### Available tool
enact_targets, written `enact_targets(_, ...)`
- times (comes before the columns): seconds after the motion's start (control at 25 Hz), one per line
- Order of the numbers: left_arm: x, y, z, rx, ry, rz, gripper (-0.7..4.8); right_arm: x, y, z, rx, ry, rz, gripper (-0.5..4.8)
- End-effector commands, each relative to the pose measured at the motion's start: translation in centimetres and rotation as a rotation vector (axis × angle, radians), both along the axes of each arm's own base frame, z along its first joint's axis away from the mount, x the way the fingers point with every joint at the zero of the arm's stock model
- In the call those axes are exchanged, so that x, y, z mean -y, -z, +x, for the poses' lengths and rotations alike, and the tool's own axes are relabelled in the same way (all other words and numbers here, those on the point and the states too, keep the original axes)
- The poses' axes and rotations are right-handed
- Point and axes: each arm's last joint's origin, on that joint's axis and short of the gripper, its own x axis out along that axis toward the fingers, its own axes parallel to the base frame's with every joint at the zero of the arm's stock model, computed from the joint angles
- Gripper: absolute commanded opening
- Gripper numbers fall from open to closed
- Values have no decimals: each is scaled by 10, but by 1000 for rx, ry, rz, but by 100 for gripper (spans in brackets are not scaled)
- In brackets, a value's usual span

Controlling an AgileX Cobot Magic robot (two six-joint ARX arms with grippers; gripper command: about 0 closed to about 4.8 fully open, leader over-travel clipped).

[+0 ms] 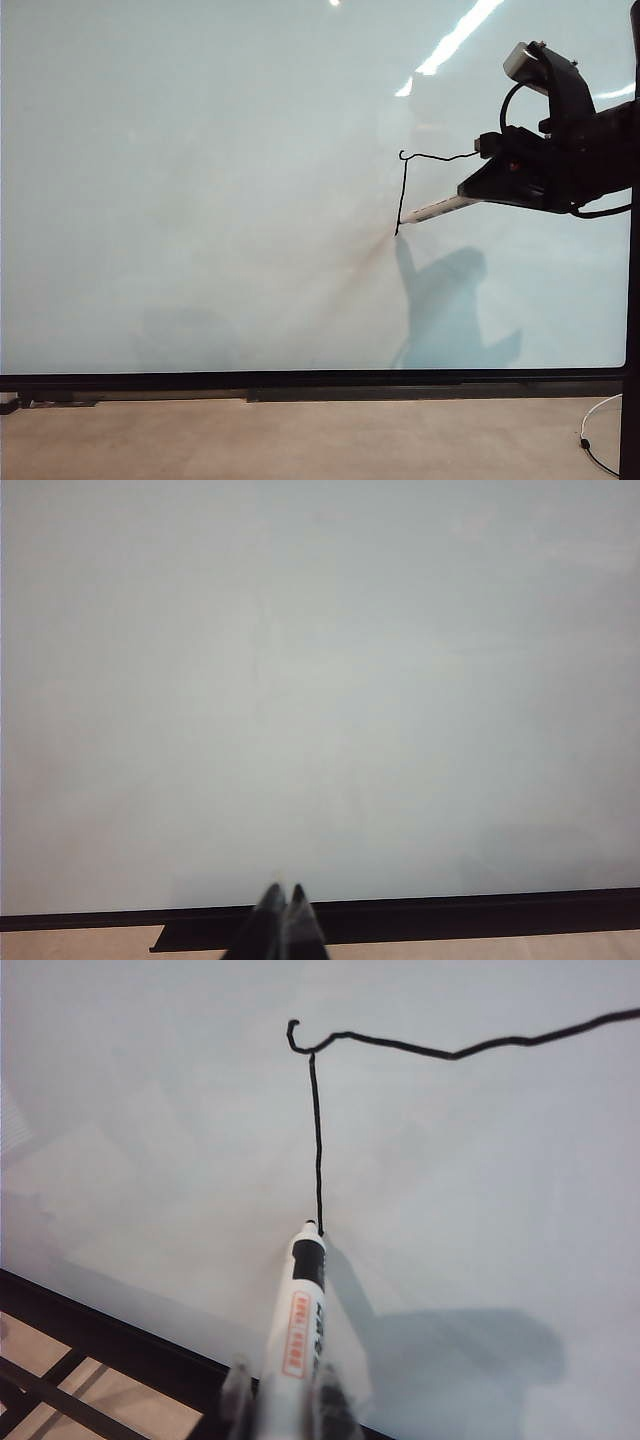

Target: Pick up the pen on the shelf to the right of the whiteboard and draw a rectangle.

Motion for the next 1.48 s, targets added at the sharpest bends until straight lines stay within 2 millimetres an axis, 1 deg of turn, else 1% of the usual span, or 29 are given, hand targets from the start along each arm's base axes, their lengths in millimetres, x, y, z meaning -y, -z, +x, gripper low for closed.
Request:
enact_targets(0.04,0,-2,0,14,2,-1,-5,-1,-4,1,21,-6,9,-6)
enact_targets(0.72,0,-2,0,14,2,-1,-5,0,-3,1,9,24,13,-6)
enact_targets(0.88,0,-2,0,14,2,-1,-5,-1,-5,5,-14,20,7,-6)
enact_targets(1.48,0,-2,0,14,2,-1,-5,0,-6,5,-5,51,1,-6)
